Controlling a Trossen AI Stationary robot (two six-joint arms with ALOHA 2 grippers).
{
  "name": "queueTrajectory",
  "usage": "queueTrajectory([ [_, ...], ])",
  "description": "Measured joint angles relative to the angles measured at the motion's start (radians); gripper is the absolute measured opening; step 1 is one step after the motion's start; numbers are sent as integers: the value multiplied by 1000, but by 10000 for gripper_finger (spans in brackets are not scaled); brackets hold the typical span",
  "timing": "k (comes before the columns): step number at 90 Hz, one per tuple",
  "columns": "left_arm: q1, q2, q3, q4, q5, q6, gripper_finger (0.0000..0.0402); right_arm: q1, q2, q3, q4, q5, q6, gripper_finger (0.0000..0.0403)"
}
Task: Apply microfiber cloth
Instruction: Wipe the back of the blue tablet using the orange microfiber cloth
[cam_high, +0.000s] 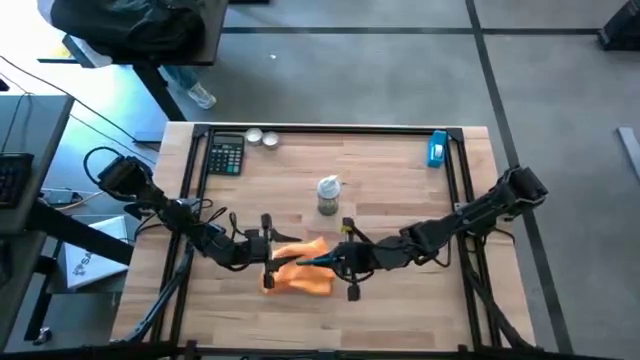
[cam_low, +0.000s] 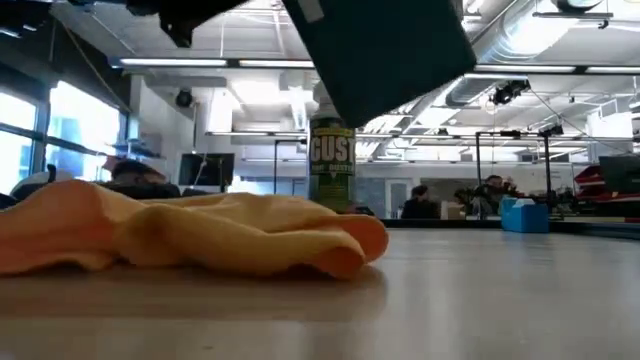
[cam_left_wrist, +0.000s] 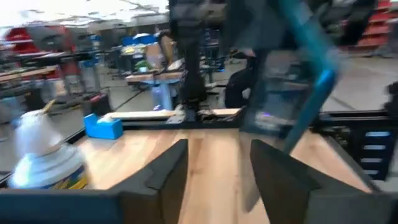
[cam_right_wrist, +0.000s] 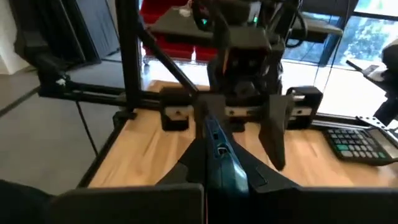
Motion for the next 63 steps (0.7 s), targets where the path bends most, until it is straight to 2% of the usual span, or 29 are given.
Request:
queueTrajectory([
  [10,1,1,19,-13,108,45,178,-3,16,0,5,-26,3,0],
  [16,0,1,26,-9,139,64,179,-6,23,1,14,-40,3,0],
  [32,-17,-1,30,-16,133,92,173,-7,18,1,13,-63,-12,0],
  [48,-54,-34,33,-10,46,162,168,2,-20,1,-7,-57,-34,0],
  [63,-98,-84,33,6,98,218,168,4,-38,1,-15,12,-45,0],
])
